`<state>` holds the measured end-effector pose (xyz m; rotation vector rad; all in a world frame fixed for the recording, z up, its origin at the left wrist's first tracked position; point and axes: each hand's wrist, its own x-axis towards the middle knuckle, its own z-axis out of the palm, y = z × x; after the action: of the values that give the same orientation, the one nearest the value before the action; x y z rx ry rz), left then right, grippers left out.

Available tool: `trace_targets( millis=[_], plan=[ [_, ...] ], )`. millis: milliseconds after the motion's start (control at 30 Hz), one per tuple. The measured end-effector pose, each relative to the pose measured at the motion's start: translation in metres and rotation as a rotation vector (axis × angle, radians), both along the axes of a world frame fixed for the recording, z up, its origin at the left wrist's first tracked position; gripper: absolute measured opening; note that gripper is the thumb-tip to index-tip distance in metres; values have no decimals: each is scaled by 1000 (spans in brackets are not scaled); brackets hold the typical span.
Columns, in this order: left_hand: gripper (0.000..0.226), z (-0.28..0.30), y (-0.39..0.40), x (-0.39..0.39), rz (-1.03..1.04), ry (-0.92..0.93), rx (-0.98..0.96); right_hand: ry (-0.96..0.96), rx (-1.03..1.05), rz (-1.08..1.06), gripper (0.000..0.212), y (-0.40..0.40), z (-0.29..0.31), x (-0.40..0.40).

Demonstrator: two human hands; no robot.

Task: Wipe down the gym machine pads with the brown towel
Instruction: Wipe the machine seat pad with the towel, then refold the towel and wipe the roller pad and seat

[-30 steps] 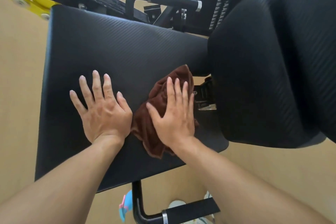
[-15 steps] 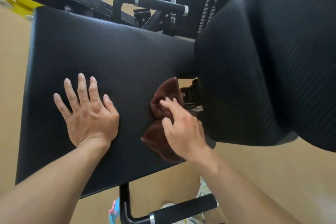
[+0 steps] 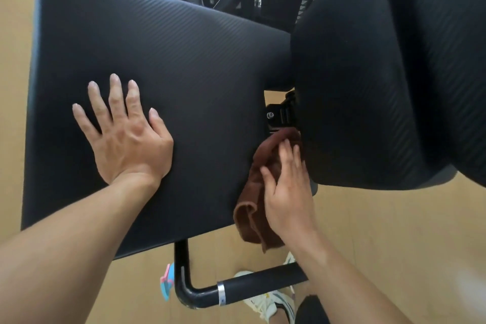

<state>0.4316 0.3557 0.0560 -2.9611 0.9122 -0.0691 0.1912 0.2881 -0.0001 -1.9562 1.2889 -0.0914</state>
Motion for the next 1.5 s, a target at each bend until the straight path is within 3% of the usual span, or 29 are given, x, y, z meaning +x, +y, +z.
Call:
trace_targets(
  millis=[200, 333, 400, 467, 533, 633, 700, 833, 900, 1033, 1100, 1167, 1333, 1400, 1500],
  plan=[
    [61, 2, 1, -2, -5, -11, 14, -65, 36, -47, 57, -16, 11, 24],
    [64, 18, -2, 5, -15, 201, 7, -124, 154, 194, 41, 29, 46, 10],
    [61, 45, 5, -3, 46, 447, -143, -117, 425, 167, 31, 39, 75, 0],
    [51, 75, 29, -37, 165, 687, -322, -249, 794, -109, 18, 41, 113, -10],
    [40, 97, 63, -87, 288, 815, -395, -295, 1000, -325, 15, 41, 152, -18],
    [33, 131, 102, -160, 552, 1118, -550, -442, 1299, -532, 37, 47, 203, -29],
    [32, 156, 118, -191, 727, 1291, -718, -531, 1457, -535, 56, 53, 228, -29],
    [48, 197, 146, -212, 817, 1340, -951, -433, 1364, -277, 33, 66, 252, -20],
    [50, 213, 158, -210, 813, 1346, -999, -344, 1340, -133, 38, 73, 257, -11],
    [54, 230, 186, -194, 906, 1242, -986, -238, 1296, 97, 71, 103, 268, 5],
    [37, 231, 208, -182, 921, 1182, -920, -176, 1212, 186, 64, 127, 267, 12],
    [36, 236, 236, -172, 885, 1204, -867, -141, 1153, 252, 52, 155, 267, 17],
    [42, 238, 332, -134, 796, 1294, -842, -151, 981, 244, 25, 232, 271, 34],
    [43, 237, 373, -112, 808, 1303, -852, -198, 832, 122, 12, 264, 270, 41],
    [43, 234, 423, -81, 901, 1218, -878, -185, 525, 32, 14, 301, 267, 53]
  ],
)
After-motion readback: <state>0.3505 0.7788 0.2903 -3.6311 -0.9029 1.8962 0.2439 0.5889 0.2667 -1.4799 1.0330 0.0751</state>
